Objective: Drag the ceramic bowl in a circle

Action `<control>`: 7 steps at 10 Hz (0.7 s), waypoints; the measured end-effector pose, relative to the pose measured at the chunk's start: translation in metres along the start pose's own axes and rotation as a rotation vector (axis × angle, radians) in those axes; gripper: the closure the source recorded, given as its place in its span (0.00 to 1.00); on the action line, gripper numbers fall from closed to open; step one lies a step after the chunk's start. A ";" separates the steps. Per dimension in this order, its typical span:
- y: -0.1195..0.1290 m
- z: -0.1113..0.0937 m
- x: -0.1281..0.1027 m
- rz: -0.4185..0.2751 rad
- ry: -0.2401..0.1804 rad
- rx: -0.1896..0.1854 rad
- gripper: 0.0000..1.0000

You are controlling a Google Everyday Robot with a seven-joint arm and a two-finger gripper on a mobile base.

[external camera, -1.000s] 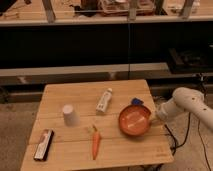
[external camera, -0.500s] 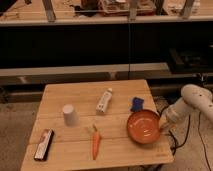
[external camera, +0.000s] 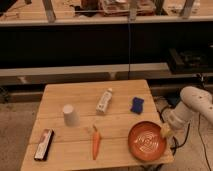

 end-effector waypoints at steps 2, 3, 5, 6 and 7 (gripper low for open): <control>-0.022 0.022 -0.014 -0.048 -0.040 0.010 0.99; -0.034 0.034 -0.016 -0.075 -0.062 0.014 0.99; -0.067 0.057 -0.021 -0.124 -0.101 0.026 0.99; -0.091 0.068 -0.019 -0.146 -0.118 0.028 0.99; -0.111 0.079 -0.017 -0.157 -0.137 0.026 0.99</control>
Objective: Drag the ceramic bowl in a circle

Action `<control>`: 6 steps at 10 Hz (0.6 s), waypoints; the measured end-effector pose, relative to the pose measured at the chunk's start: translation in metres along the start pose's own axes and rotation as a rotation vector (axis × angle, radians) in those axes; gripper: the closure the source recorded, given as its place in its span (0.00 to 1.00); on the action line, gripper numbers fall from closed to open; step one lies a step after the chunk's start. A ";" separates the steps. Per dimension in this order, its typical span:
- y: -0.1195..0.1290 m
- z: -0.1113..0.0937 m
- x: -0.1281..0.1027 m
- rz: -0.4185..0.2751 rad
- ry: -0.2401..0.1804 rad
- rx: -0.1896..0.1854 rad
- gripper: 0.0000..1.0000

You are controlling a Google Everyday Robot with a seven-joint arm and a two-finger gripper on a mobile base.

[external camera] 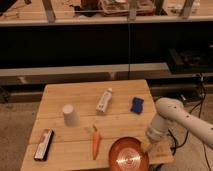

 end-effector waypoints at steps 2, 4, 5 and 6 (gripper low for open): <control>-0.027 0.020 0.020 0.013 -0.029 0.004 0.99; -0.044 0.019 0.045 0.029 -0.016 0.021 0.99; -0.049 0.014 0.059 0.039 0.001 0.030 0.99; -0.053 0.006 0.076 0.056 0.026 0.041 0.99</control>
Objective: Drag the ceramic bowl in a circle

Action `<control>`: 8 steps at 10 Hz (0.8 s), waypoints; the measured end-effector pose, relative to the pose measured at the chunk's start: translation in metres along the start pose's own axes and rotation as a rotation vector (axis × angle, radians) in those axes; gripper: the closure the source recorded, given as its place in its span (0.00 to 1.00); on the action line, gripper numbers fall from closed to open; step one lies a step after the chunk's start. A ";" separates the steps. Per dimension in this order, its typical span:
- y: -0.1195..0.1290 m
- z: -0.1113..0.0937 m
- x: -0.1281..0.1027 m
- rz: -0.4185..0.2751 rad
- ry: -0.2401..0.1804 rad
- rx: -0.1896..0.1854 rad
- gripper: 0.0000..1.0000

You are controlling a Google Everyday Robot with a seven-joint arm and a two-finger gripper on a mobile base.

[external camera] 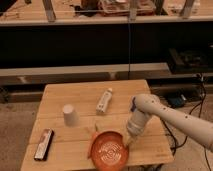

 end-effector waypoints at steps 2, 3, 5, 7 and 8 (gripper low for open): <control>0.001 -0.011 0.021 0.041 0.043 0.013 0.99; 0.009 -0.017 0.032 0.085 0.074 0.017 0.99; 0.035 -0.031 0.038 0.159 0.128 0.025 0.99; 0.066 -0.056 0.034 0.223 0.198 0.031 0.99; 0.080 -0.071 0.028 0.248 0.231 0.035 0.99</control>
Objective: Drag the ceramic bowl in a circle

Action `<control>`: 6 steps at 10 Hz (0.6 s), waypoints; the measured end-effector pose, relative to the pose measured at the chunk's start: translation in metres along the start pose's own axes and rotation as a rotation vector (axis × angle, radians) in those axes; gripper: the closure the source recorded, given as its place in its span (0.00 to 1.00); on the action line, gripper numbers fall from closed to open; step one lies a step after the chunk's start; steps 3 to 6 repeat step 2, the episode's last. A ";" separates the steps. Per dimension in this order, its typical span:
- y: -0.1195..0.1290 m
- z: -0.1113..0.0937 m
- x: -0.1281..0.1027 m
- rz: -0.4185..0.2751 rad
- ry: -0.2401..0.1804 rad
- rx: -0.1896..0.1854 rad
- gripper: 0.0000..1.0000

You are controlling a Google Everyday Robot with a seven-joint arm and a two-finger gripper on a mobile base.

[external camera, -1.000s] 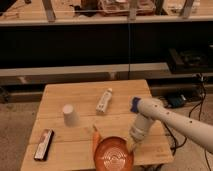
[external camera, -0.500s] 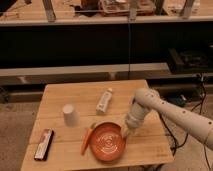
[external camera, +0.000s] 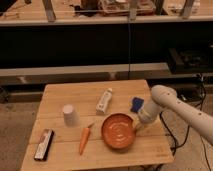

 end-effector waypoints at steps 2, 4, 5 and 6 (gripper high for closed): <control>0.026 -0.031 -0.002 0.052 0.057 0.006 0.99; 0.026 -0.031 -0.002 0.052 0.057 0.006 0.99; 0.026 -0.031 -0.002 0.052 0.057 0.006 0.99; 0.026 -0.031 -0.002 0.052 0.057 0.006 0.99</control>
